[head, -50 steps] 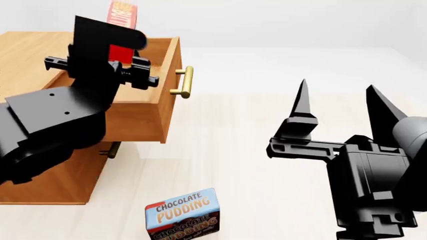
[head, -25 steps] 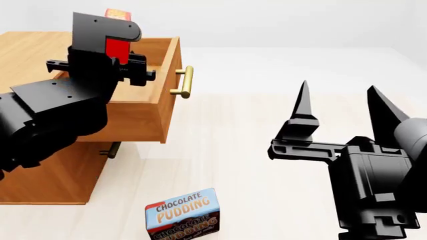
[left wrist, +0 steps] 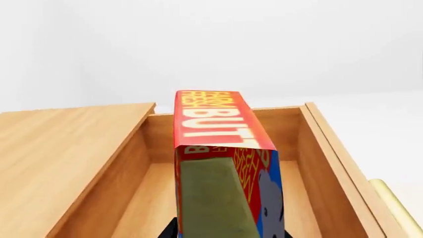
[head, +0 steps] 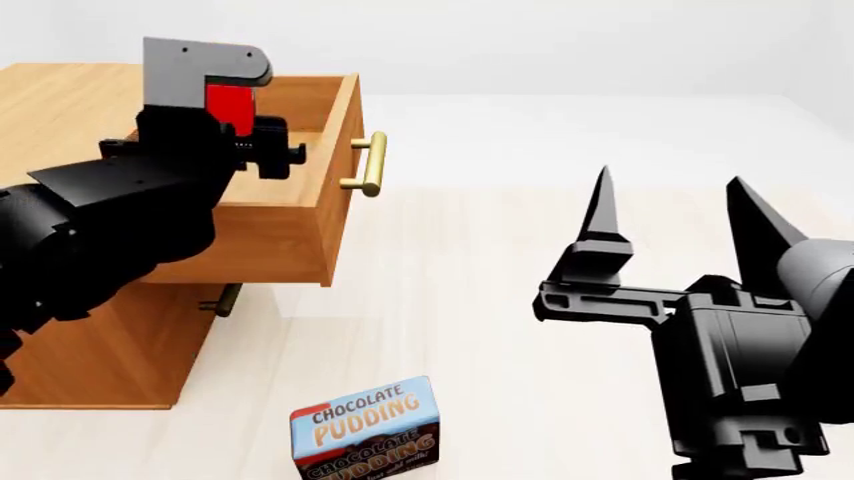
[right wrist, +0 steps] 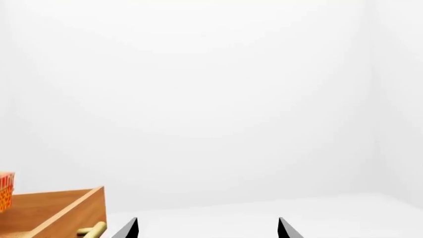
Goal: Put the butter at the back in the top drawer of the cabinet and close it.
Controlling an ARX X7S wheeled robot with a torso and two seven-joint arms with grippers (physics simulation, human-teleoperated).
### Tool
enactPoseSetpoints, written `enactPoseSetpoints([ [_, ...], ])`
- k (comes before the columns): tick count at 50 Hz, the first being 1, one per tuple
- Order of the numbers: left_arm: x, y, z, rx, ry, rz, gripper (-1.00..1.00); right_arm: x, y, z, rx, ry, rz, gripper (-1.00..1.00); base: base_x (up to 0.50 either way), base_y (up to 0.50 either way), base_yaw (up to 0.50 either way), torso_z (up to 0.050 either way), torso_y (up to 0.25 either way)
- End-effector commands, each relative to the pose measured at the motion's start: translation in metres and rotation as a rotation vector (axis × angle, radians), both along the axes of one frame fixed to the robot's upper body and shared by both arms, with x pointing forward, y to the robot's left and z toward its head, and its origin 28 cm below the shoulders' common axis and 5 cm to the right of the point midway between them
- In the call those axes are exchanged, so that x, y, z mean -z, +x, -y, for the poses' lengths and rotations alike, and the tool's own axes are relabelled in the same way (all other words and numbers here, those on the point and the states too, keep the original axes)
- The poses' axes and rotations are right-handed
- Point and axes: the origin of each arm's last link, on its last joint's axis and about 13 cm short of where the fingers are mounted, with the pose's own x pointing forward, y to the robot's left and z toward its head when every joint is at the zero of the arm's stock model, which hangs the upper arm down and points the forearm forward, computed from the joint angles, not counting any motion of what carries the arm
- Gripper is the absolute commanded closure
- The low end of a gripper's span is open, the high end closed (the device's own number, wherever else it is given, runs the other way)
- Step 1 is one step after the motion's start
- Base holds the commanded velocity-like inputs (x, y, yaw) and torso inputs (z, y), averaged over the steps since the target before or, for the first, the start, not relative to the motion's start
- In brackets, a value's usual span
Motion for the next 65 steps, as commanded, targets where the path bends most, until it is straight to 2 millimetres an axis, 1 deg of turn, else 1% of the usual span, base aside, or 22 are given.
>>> enactPoseSetpoints([
  [1, -0.011, 0.005, -0.005, -0.028, -0.039, 0.037, 1.00, 0.001, 0.000, -0.001, -0.002, 0.001, -0.005, -1.00, 0.00, 0.00, 0.00, 0.000, 0.000],
  [32, -0.009, 0.008, -0.005, -0.032, -0.033, 0.006, 1.00, 0.002, 0.001, 0.001, -0.003, 0.003, -0.007, -1.00, 0.00, 0.00, 0.00, 0.000, 0.002],
  [33, -0.009, 0.008, -0.005, -0.037, -0.031, 0.002, -1.00, 0.002, 0.001, 0.001, -0.003, 0.003, -0.007, -1.00, 0.00, 0.00, 0.00, 0.000, 0.000],
  [53, -0.014, 0.005, -0.005, -0.056, -0.015, -0.005, -1.00, 0.001, -0.001, 0.002, -0.002, 0.009, -0.004, -1.00, 0.00, 0.00, 0.00, 0.000, 0.000],
  [65, -0.027, -0.007, 0.005, 0.002, 0.010, 0.072, -1.00, 0.000, -0.002, 0.001, -0.005, 0.010, -0.003, -1.00, 0.00, 0.00, 0.00, 0.000, 0.000],
])
